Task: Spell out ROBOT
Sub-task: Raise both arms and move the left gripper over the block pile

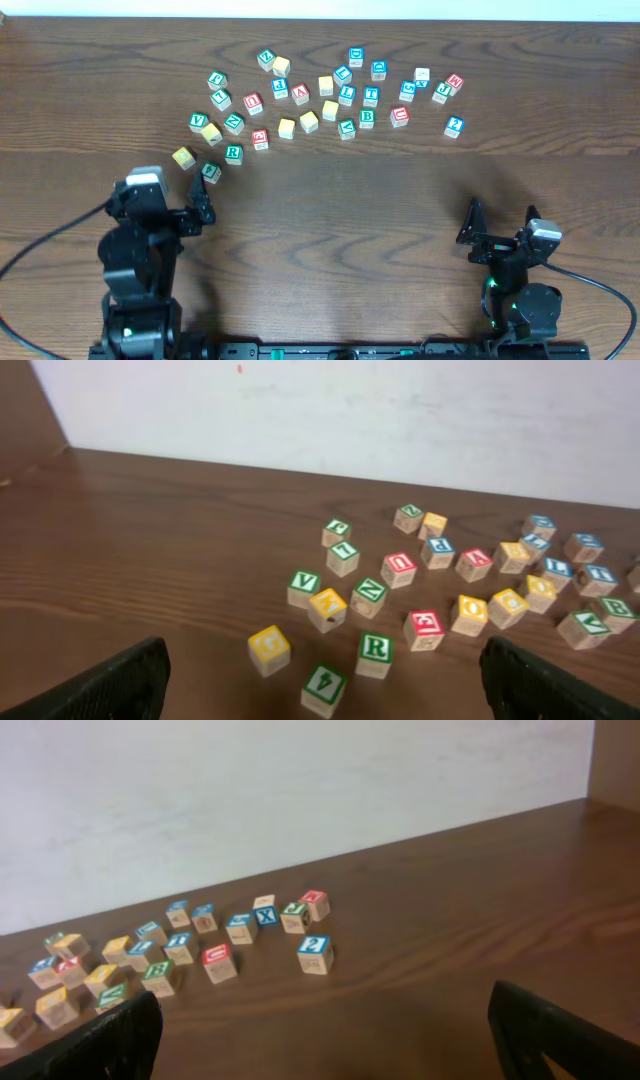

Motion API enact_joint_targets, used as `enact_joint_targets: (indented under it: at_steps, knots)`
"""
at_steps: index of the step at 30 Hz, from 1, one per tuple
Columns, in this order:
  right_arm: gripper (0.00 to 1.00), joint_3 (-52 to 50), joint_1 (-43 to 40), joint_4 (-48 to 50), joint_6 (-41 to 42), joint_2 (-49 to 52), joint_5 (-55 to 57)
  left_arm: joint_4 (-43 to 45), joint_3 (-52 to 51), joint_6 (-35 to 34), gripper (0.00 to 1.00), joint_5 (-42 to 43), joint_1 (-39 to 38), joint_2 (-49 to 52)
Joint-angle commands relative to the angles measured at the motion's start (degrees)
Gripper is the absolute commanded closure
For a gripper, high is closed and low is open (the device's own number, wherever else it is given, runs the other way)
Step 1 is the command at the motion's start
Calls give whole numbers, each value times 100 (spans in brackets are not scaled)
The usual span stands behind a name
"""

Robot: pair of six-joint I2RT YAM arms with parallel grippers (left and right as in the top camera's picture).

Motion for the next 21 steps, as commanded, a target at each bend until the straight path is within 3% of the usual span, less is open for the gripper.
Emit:
enact_joint_targets:
  at_steps: [1, 13, 21]
  knots:
    - [1, -20, -35, 17, -76, -33, -186, 20, 431, -66, 2, 177, 24, 354]
    - [1, 433, -39, 153, -192, 79, -181, -221, 1327, -66, 2, 415, 28, 1266]
    - [1, 1222, -39, 151, -278, 920, -184, -527, 1700, -63, 2, 415, 28, 1427]
